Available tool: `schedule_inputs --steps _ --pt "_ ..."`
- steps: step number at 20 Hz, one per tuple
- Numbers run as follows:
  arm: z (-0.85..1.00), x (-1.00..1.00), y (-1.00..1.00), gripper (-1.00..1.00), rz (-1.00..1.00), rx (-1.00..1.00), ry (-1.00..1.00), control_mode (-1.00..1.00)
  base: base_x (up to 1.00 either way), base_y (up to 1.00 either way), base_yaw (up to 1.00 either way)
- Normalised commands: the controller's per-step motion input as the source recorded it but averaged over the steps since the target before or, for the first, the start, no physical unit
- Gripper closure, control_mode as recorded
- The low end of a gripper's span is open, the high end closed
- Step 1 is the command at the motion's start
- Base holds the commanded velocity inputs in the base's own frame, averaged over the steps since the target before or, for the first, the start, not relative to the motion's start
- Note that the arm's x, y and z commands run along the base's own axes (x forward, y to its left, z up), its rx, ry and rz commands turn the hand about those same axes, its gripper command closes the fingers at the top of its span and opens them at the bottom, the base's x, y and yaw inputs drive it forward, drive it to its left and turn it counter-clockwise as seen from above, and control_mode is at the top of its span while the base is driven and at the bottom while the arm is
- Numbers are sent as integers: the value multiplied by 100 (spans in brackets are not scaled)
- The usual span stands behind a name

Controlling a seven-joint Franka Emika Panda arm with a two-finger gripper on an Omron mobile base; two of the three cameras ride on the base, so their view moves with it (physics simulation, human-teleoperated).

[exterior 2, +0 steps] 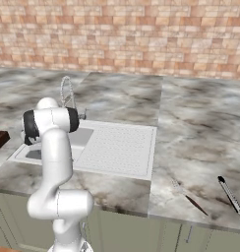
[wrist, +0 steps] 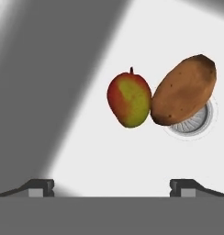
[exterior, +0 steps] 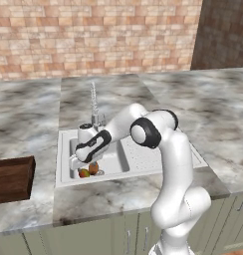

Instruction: Pick up all produce items and place them in the sink. Turn on the sink faucet to wash them. Then turn the sink off and put them in the tray.

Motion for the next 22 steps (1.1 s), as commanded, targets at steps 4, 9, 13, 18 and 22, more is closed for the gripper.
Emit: schedule_inputs --steps 4,9,13,18,22 --pt "-28 0 -1 -100 0 0 0 -100 0 0 0" --pt "-15 1 -1 -100 0 -1 1 -100 0 0 0" --pt "-5 11 -5 -100 0 -1 2 -100 0 0 0" --pt "-9 5 -16 -100 1 -2 1 -100 0 0 0" --pt "-11 0 -25 -100 1 0 0 -100 0 0 0"
